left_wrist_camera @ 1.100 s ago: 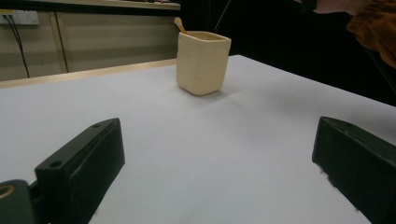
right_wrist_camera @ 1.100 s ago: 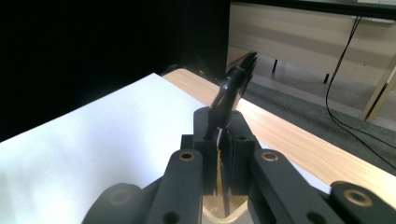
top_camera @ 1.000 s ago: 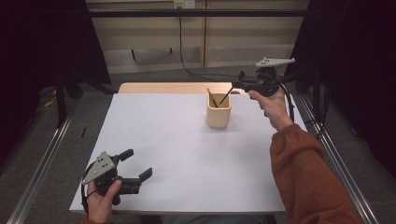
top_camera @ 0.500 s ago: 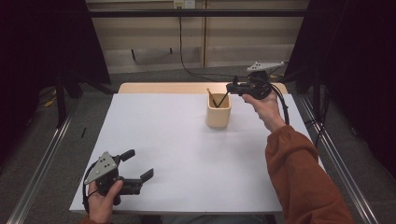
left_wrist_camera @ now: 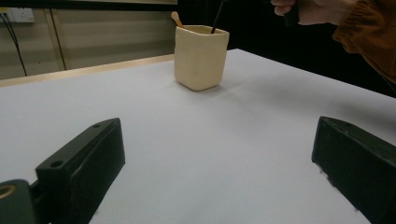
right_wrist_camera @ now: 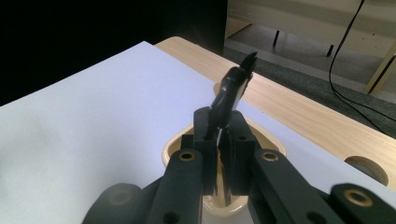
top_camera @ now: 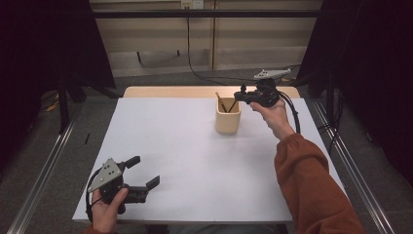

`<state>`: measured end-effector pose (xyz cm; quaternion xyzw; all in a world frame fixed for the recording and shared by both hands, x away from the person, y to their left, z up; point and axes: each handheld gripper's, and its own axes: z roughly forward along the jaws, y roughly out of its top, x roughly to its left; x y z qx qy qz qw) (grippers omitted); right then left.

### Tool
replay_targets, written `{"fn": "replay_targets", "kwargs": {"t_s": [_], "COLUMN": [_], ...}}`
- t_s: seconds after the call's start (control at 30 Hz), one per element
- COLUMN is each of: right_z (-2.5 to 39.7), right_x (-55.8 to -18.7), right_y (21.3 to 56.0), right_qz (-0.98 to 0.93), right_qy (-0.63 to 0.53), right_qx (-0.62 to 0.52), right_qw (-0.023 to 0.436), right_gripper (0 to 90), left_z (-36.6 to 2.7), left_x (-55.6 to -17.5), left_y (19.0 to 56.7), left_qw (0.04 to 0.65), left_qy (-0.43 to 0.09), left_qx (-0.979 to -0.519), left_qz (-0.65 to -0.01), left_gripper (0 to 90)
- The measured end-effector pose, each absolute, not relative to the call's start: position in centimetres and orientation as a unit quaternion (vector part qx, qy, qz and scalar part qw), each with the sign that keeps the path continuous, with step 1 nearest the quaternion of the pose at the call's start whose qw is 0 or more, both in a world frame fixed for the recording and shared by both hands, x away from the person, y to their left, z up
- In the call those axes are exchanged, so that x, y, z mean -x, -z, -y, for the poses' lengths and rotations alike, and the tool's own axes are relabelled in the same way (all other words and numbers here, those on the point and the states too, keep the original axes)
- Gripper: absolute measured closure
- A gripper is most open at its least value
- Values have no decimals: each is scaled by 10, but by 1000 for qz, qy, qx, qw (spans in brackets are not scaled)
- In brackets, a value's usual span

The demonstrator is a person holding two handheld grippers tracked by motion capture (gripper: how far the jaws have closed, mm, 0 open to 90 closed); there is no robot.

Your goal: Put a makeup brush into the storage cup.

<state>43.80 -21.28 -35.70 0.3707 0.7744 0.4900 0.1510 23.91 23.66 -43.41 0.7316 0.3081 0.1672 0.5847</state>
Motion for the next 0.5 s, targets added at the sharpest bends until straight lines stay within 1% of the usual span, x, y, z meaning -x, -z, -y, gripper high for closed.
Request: {"fn": "replay_targets", "kwargs": {"t_s": [0.5], "right_z": [217], "right_x": [-439], "right_y": [382], "right_qz": [-768], "right_qy": [-491], "right_qx": [-389], "right_qw": [136], "right_gripper": [852], "left_z": [-237], "left_x": [-239], "left_y": [434], "left_qw": [583], "left_qy": [-167], "left_qx": [-734], "left_qz": [-307], "left_gripper": [26]}}
